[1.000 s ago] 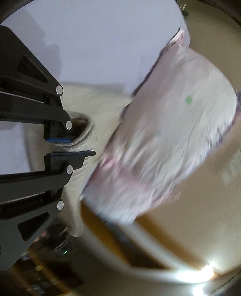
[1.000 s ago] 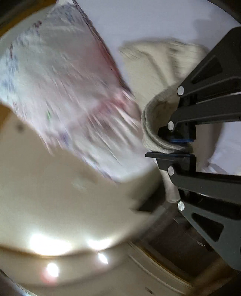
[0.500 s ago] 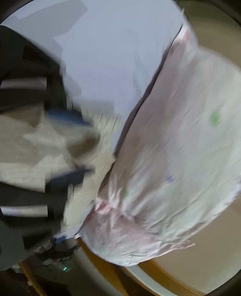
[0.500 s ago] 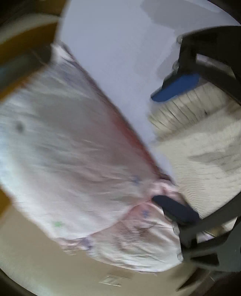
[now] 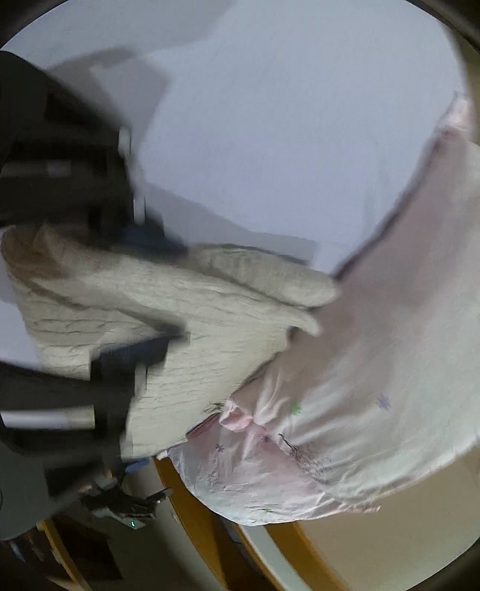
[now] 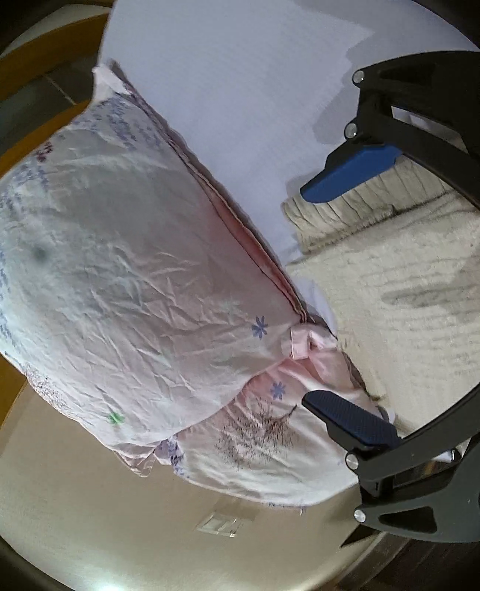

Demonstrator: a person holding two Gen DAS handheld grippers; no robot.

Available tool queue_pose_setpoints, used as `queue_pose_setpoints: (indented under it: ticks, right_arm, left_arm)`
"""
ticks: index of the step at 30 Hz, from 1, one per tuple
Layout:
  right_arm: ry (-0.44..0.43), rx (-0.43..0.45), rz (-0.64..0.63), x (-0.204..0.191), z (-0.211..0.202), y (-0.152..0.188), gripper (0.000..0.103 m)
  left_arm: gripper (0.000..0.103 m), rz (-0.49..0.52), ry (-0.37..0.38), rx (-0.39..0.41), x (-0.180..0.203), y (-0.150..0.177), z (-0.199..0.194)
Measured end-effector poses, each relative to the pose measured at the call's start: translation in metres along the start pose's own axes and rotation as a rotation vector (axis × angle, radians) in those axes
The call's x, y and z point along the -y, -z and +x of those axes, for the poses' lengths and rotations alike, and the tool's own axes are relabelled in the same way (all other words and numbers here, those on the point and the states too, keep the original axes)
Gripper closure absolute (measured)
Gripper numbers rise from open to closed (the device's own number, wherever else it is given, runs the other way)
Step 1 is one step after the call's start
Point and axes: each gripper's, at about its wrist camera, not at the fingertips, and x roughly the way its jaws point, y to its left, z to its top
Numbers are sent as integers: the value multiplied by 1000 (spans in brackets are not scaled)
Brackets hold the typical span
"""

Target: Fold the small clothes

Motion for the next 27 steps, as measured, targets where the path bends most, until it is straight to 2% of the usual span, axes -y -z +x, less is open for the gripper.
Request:
queue_pose_setpoints:
  ticks: [2,4,6,7,10,12,13,14,16,17,18,20,21,22,23,25,27]
  right_arm:
    - [-30,-18,21,3,-2,-2,2]
    - [-49,-16,28,4,-7,-5,2]
    - [-64,5,31,5,-16,-10,2]
    - [-81,18,38,7,-22,-14,2]
    - [-104,62,62,16,-37,-24,2]
    - [-77,84,57,24,-46,-32,2]
    - [-66,83,54,29,-48,-36,2]
    - [-64,73,53,34,-48,-40,2]
    - [-77,28,88,51,-47,-48,2]
    - [-82,10,106,56,-45,-50,2]
    - [-91,-17,130,62,-44,-51,2]
    - [-152,-108,184,72,-34,-54,2]
    - [-172,-143,196,72,-30,-53,2]
    - [-188,-210,206,71,-21,-51,2]
    - [-186,-270,203,68,-13,-48,2]
    - [-133,-352,158,59,1,-40,2]
    - [-51,-409,91,48,12,-31,2]
  left_arm:
    - [84,-54,39,14,4,3,-1]
    - [86,-46,120,26,25,2,-6]
    - [86,8,212,47,66,1,-10]
    - [86,55,293,46,99,1,-6]
    - [86,139,458,-19,171,12,29]
    - [85,174,546,-131,220,29,84]
    - [81,169,576,-228,240,41,120]
    - [81,159,585,-294,251,49,143]
    - [81,115,653,-477,272,70,190]
    - [81,121,656,-503,277,74,195]
    - [81,169,657,-489,282,76,189]
    - [81,265,637,-402,282,71,165]
    - [69,316,587,-332,277,64,147]
    - [52,349,515,-266,270,59,131]
    - [45,382,396,-181,259,52,114]
    - [44,415,236,-118,243,45,103]
    - [44,405,102,-126,222,43,107]
